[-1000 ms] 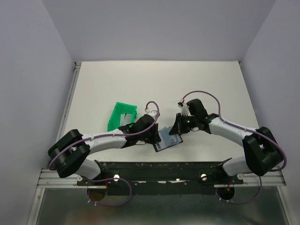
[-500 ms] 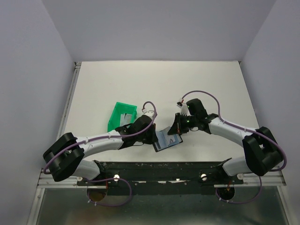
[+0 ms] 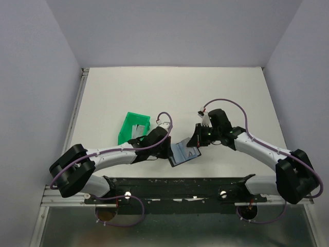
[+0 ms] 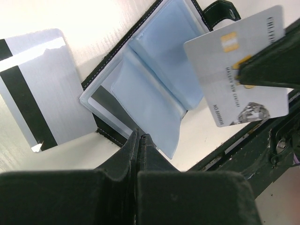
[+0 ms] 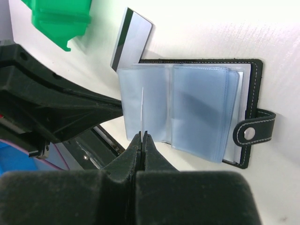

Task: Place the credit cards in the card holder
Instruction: Turn over the card slot in the card holder.

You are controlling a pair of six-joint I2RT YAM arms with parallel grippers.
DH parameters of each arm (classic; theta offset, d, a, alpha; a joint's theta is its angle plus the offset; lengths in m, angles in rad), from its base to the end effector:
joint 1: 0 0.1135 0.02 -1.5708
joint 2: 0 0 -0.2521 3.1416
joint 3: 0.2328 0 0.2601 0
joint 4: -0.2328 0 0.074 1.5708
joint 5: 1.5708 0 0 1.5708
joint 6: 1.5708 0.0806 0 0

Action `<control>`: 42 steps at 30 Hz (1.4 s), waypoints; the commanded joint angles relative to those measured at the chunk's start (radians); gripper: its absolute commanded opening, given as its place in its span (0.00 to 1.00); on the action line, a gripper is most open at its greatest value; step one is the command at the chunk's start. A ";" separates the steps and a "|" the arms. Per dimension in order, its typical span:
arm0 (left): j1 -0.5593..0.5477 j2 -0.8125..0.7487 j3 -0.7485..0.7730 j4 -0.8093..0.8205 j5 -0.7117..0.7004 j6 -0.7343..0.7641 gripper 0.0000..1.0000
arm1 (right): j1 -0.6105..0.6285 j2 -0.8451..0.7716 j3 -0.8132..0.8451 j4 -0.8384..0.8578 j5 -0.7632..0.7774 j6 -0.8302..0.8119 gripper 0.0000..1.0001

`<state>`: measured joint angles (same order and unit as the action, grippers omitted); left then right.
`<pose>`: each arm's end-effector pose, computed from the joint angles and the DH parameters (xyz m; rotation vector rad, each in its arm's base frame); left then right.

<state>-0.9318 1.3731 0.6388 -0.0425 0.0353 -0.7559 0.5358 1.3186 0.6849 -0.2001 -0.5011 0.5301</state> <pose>0.1819 -0.2496 0.1273 0.2397 2.5060 -0.8182 0.2329 0.1833 0.1490 -0.2592 2.5488 1.0622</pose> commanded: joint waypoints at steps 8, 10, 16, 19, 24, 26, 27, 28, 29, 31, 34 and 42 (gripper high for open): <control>-0.001 0.027 0.047 0.026 0.020 0.009 0.00 | 0.006 -0.134 -0.019 -0.111 0.087 -0.021 0.01; -0.001 0.038 0.056 0.029 0.021 0.010 0.00 | 0.006 -0.140 -0.022 -0.117 0.087 -0.022 0.01; -0.001 0.089 0.075 0.038 0.043 0.012 0.00 | 0.006 -0.177 -0.024 -0.140 0.085 -0.022 0.00; 0.001 0.096 0.078 0.067 0.049 0.010 0.00 | 0.006 -0.193 -0.022 -0.162 0.076 -0.027 0.01; -0.001 0.095 0.085 0.066 0.051 0.012 0.00 | 0.006 -0.205 -0.019 -0.211 0.056 -0.033 0.01; -0.001 0.095 0.088 0.061 0.051 0.013 0.00 | 0.004 -0.211 -0.027 -0.234 0.046 -0.038 0.01; -0.001 0.090 0.087 0.061 0.052 0.012 0.00 | 0.006 -0.214 -0.030 -0.240 0.033 -0.044 0.01; -0.001 0.089 0.088 0.059 0.052 0.012 0.00 | 0.006 -0.219 -0.034 -0.248 0.030 -0.045 0.01; -0.001 0.081 0.087 0.058 0.051 0.010 0.00 | 0.006 -0.225 -0.042 -0.249 0.030 -0.047 0.01; -0.001 0.066 0.084 0.056 0.049 0.009 0.00 | 0.006 -0.236 -0.053 -0.255 0.041 -0.050 0.01; -0.001 0.043 0.090 0.047 0.046 0.012 0.00 | 0.006 -0.237 -0.056 -0.266 0.059 -0.050 0.01; -0.001 0.024 0.114 0.016 0.048 0.017 0.00 | 0.006 -0.205 -0.051 -0.242 0.068 -0.050 0.01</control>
<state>-0.9318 1.4326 0.7277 -0.0017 0.0650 -0.7494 0.5358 1.1007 0.6403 -0.4355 -0.4416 0.4961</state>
